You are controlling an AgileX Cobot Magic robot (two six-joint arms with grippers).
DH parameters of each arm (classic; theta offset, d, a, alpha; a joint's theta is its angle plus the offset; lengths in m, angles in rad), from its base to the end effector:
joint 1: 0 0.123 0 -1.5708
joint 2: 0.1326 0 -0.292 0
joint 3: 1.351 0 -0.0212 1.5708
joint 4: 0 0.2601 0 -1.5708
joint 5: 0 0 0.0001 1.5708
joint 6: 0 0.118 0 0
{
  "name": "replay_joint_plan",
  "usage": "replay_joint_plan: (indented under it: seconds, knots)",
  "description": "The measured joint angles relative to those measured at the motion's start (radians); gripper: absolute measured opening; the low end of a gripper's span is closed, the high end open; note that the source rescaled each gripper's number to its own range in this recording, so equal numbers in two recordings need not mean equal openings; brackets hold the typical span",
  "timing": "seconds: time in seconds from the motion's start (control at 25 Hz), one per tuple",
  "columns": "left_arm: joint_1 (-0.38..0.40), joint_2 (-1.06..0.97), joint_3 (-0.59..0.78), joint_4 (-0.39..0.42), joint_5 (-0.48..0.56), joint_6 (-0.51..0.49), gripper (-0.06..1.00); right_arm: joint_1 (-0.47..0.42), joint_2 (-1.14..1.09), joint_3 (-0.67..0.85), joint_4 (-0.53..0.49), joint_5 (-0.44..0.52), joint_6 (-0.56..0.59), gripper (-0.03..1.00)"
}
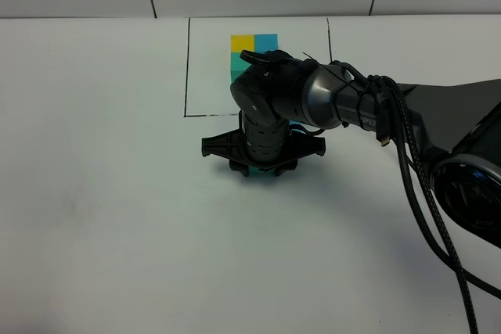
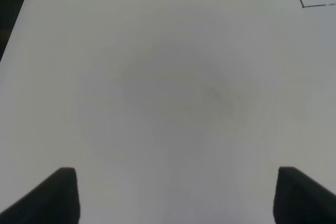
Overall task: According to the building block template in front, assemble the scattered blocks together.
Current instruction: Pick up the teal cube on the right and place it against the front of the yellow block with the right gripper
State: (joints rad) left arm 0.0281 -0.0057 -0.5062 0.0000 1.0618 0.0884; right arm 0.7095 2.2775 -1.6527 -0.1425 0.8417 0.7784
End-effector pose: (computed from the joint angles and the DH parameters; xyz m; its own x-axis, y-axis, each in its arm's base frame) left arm 0.0187 0.0005 0.2714 -0.4469 0.0758 -0.8914 0.0114 0.9968 0.0790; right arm 0.3681 0.2995 0.0880 -0.9761 -0.0108 -0.2170 -0.0206 0.9989 0.0427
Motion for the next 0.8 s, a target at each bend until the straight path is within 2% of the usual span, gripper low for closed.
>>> replay_joint_plan:
  seconds: [0.2,0.8]
  knots:
    - [0.000,0.000,0.000,0.000,0.000,0.000,0.75,0.000,0.000,0.000,-0.003,0.001,-0.042,0.03]
    - [0.000,0.000,0.000,0.000,0.000,0.000,0.75,-0.003,0.000,0.000,0.008,0.001,-0.053,0.03]
